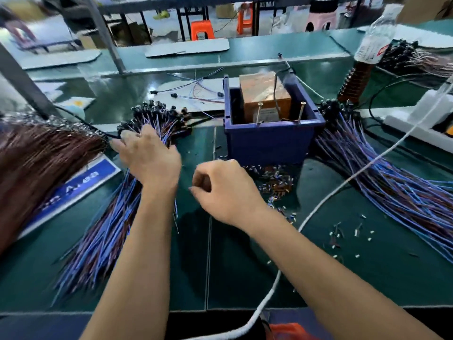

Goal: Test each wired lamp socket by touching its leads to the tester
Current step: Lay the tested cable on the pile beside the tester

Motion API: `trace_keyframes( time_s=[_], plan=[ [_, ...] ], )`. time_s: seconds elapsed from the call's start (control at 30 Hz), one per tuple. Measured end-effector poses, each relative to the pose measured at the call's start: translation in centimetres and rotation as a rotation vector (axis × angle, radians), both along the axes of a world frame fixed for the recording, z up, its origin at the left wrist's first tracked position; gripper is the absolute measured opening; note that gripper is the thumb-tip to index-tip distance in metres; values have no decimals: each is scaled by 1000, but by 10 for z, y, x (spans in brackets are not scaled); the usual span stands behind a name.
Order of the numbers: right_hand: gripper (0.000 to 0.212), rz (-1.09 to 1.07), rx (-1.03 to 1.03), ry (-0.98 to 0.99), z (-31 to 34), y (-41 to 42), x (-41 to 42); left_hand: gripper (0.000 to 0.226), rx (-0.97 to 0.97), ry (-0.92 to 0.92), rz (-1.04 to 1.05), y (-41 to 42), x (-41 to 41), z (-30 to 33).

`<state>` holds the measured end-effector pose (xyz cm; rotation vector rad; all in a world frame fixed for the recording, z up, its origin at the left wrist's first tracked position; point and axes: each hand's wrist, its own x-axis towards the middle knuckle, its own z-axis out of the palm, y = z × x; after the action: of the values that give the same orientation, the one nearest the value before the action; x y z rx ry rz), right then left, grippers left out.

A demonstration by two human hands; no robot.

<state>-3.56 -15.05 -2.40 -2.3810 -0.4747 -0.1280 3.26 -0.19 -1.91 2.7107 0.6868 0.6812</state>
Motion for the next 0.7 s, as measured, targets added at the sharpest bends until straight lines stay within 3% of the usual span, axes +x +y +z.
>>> trace_keyframes(
  time_s=[0.07,0.23,0.37,0.5,0.57,0.7],
  plan=[
    [5,39,-28,89,0,22,15,35,-17,40,31,9,1,-1],
    [11,49,-189,223,-5,43,40,17,-95,-90,-2,13,0,-3],
    [17,63,-136,267,-4,36,44,13,-116,-178,27,15,-3,0],
    [14,82,6,338,-6,31,40,11,-188,-398,-45,-1,-6,5],
    [12,71,126,347,-8,31,36,12,-399,-479,-157,-10,-5,5],
    [27,14,460,319,-8,29,28,13,-1154,-525,-446,-22,-7,15]
  ],
)
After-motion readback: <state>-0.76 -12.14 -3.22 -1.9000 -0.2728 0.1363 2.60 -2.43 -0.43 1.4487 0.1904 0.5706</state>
